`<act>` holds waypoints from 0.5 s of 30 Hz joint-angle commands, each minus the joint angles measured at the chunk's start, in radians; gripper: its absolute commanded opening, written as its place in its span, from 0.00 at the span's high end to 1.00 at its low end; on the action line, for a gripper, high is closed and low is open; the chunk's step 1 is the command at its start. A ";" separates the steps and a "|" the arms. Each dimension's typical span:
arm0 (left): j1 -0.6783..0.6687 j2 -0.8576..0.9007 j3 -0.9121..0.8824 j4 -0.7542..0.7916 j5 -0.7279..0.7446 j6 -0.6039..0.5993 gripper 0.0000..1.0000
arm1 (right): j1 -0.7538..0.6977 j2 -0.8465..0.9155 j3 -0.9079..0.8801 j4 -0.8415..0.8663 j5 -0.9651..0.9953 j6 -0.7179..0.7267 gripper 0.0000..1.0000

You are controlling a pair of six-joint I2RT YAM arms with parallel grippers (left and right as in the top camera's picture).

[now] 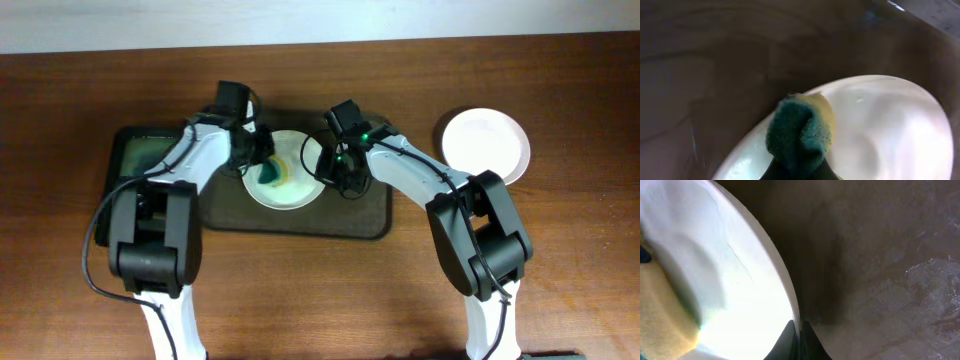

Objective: Clean dirty plates on tray and stack at the side
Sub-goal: 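Scrub the plate held by the right gripper with the left sponge, then return the sponge to the green tray and lift the plate with right gripper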

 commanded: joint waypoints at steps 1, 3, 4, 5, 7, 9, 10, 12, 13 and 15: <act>0.065 -0.037 -0.011 -0.020 -0.043 0.079 1.00 | -0.009 0.014 -0.010 -0.021 0.035 0.001 0.96; 0.065 -0.093 -0.011 -0.021 -0.042 0.097 1.00 | -0.009 0.014 -0.010 -0.022 0.035 0.001 0.96; 0.063 -0.153 -0.011 -0.022 -0.043 0.133 1.00 | -0.009 0.014 -0.010 -0.024 0.035 0.000 0.96; 0.063 -0.208 -0.011 -0.023 -0.045 0.150 1.00 | -0.009 0.014 -0.010 -0.024 0.035 -0.016 0.96; 0.076 -0.319 -0.011 -0.040 -0.122 0.163 1.00 | -0.009 0.013 -0.007 -0.045 0.035 -0.037 0.96; 0.125 -0.382 -0.011 -0.092 -0.280 0.163 1.00 | -0.010 0.004 0.019 -0.075 0.037 -0.084 0.96; 0.163 -0.387 -0.011 -0.133 -0.314 0.163 1.00 | -0.009 -0.009 0.045 -0.097 0.041 -0.111 0.96; 0.237 -0.386 -0.028 -0.184 -0.314 0.166 1.00 | -0.009 -0.045 0.110 -0.177 0.121 -0.132 0.96; 0.275 -0.386 -0.042 -0.186 -0.314 0.181 1.00 | -0.009 -0.062 0.145 -0.226 0.175 -0.156 0.96; 0.337 -0.385 -0.068 -0.182 -0.318 0.246 1.00 | -0.009 -0.085 0.243 -0.352 0.278 -0.201 0.96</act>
